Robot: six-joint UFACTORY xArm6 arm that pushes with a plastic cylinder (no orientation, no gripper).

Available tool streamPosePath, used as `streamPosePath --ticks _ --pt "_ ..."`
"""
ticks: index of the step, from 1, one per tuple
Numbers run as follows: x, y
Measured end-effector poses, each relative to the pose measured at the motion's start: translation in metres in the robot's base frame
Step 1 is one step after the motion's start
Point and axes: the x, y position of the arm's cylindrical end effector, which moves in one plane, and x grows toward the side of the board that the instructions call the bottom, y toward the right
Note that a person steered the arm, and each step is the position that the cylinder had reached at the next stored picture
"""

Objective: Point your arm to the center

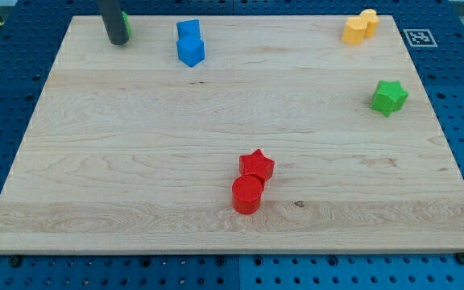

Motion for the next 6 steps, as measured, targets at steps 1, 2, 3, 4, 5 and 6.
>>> streamPosePath --ticks 1,2,3,4,5,6 --pt "0.054 0.040" --pt "0.097 0.081" --pt "0.098 0.081" --pt "0.098 0.081" --pt "0.105 0.121" --pt "0.114 0.191"
